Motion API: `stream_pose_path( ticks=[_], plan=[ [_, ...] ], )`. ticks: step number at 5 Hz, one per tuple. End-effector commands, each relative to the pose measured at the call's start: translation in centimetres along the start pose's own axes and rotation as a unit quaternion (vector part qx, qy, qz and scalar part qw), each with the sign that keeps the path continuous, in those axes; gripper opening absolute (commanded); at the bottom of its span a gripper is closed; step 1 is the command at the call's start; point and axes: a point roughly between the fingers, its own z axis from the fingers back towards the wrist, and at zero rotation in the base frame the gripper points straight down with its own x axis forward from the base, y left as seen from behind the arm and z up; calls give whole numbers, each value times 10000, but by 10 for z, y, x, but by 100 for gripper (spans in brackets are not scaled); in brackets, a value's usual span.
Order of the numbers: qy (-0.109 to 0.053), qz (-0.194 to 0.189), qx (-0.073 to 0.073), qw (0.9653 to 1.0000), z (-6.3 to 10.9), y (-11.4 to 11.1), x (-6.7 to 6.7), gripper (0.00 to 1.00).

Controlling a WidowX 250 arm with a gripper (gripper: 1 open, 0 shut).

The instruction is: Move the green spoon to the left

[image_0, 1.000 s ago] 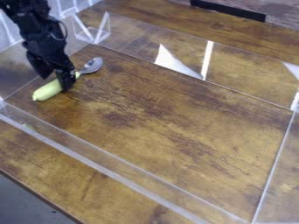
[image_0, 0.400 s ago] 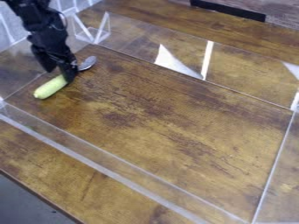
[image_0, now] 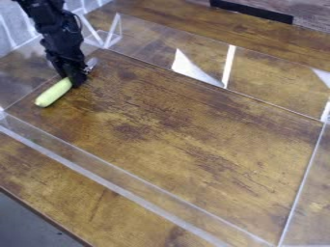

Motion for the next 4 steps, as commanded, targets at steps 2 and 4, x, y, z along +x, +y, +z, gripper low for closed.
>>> stream_pose_path(
  ticks=[2,4],
  plan=[
    [-87,218,15,9997,21,30,-8,0],
    [99,786,129,9968,54,28,1,100]
  ],
)
